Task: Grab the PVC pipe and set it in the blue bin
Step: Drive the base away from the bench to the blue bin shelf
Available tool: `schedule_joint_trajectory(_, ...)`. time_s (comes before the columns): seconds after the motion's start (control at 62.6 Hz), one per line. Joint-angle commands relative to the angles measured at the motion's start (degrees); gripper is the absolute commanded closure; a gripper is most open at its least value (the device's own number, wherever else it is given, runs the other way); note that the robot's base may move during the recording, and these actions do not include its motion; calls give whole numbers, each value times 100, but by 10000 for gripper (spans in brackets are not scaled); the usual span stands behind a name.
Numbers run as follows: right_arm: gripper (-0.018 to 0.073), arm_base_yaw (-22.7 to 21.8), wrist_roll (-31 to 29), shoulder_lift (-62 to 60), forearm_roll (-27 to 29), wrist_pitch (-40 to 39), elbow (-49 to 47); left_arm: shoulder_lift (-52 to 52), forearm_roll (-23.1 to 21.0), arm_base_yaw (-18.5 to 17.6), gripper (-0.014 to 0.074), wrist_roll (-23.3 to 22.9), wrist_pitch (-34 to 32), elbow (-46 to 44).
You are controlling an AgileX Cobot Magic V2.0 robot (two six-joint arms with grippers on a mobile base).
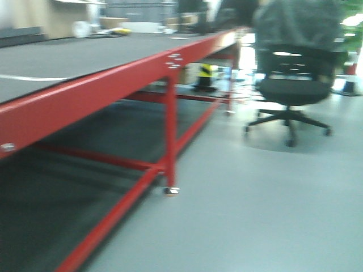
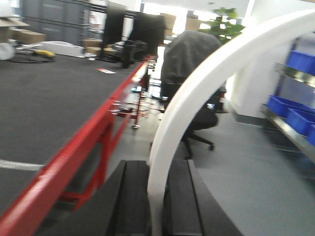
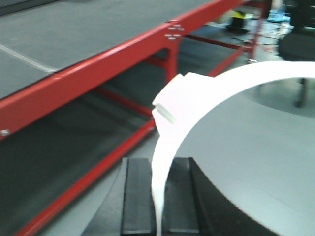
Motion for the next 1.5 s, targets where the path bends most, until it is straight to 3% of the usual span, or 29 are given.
schedule_joint_trajectory(0.0,720,3,-39,-26,-14,-165,-49,-42,-8,-43,707,-27,-124,-1)
schedule_joint_trajectory(1.486,720,3,-39,-37,-14,-165,-49,-55,-8,-43,707,-27,-124,-1)
